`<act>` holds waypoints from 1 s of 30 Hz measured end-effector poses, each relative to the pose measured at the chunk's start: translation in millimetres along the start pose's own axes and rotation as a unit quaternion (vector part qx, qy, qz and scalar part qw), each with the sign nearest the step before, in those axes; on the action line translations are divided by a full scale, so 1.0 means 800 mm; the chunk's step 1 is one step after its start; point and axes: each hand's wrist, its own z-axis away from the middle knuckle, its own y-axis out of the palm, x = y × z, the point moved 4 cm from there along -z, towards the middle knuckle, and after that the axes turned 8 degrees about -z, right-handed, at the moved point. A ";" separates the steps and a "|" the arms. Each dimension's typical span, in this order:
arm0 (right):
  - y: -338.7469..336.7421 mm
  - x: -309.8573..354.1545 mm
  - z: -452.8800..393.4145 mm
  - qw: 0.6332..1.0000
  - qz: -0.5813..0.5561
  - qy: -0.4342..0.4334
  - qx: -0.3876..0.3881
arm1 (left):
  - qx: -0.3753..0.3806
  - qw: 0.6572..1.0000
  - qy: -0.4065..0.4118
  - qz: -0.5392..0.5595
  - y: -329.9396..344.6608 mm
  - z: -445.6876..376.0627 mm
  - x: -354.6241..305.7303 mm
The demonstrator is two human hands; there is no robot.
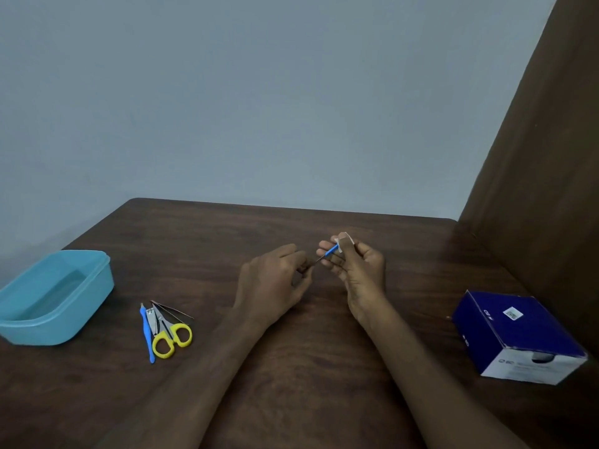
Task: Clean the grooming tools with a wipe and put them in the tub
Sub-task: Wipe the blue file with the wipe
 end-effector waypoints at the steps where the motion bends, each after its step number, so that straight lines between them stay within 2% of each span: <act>1: 0.000 0.000 0.000 1.000 0.000 0.000 -0.001 | -0.006 1.000 0.009 -0.006 -0.001 0.000 -0.002; 5: 0.002 -0.001 0.005 1.000 0.015 -0.010 0.016 | -0.034 0.999 0.014 -0.035 -0.005 0.000 -0.003; 9: 0.006 0.006 0.009 1.000 0.000 -0.021 0.022 | -0.013 1.000 -0.010 0.012 -0.001 0.000 0.001; 11: 0.005 0.007 0.010 0.999 -0.040 -0.006 0.022 | 0.039 0.990 -0.054 0.124 0.003 -0.002 0.007; 13: 0.006 0.007 0.009 0.996 -0.078 0.012 0.042 | 0.095 0.950 -0.115 0.275 0.011 -0.007 0.015; 16: 0.011 0.006 0.009 0.993 -0.084 0.022 0.085 | 0.121 0.911 -0.158 0.362 0.015 -0.011 0.020; 19: 0.012 0.004 0.009 0.993 -0.060 0.017 0.102 | 0.128 0.913 -0.149 0.357 0.016 -0.009 0.019; 26: 0.007 0.004 0.007 0.997 -0.059 0.023 0.044 | 0.141 0.929 -0.116 0.321 0.016 -0.008 0.013; 30: 0.007 0.007 0.008 0.997 -0.039 0.006 0.067 | 0.141 0.936 -0.126 0.299 0.020 -0.007 0.018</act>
